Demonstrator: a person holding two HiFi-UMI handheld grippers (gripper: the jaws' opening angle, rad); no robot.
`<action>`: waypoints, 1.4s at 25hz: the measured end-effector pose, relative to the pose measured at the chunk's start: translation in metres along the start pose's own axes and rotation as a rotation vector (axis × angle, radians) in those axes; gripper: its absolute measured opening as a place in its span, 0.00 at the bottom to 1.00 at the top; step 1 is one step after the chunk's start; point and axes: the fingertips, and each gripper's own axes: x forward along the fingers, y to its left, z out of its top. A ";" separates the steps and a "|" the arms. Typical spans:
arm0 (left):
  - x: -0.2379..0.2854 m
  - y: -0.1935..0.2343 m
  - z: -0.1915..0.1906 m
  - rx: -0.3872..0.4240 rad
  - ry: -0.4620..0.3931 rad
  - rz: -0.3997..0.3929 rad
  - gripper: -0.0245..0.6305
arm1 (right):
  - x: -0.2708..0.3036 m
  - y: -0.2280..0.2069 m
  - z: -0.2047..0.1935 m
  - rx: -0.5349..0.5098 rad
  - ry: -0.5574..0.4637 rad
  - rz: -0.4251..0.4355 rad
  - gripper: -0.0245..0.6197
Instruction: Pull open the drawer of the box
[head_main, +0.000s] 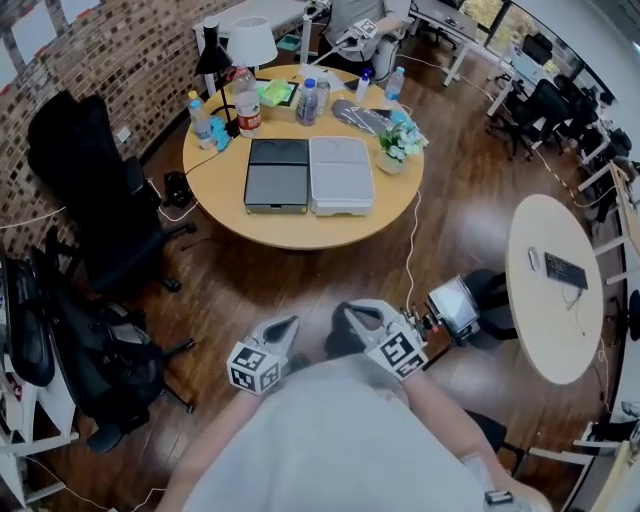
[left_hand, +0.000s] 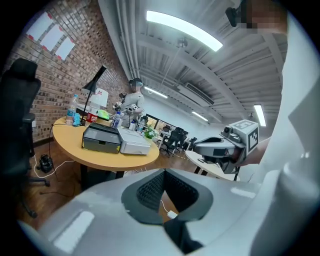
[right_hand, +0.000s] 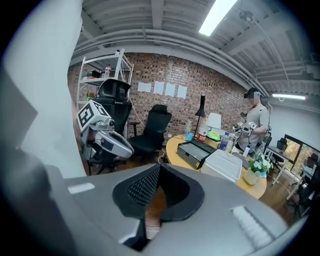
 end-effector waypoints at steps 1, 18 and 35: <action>-0.001 0.003 -0.005 -0.021 0.002 0.009 0.04 | 0.002 0.002 -0.007 0.003 0.016 0.012 0.05; 0.109 0.064 0.050 -0.014 0.046 0.046 0.04 | 0.056 -0.104 -0.029 0.087 -0.033 0.046 0.05; 0.207 0.091 0.069 -0.029 0.138 0.058 0.05 | 0.082 -0.211 -0.068 0.172 0.004 0.024 0.05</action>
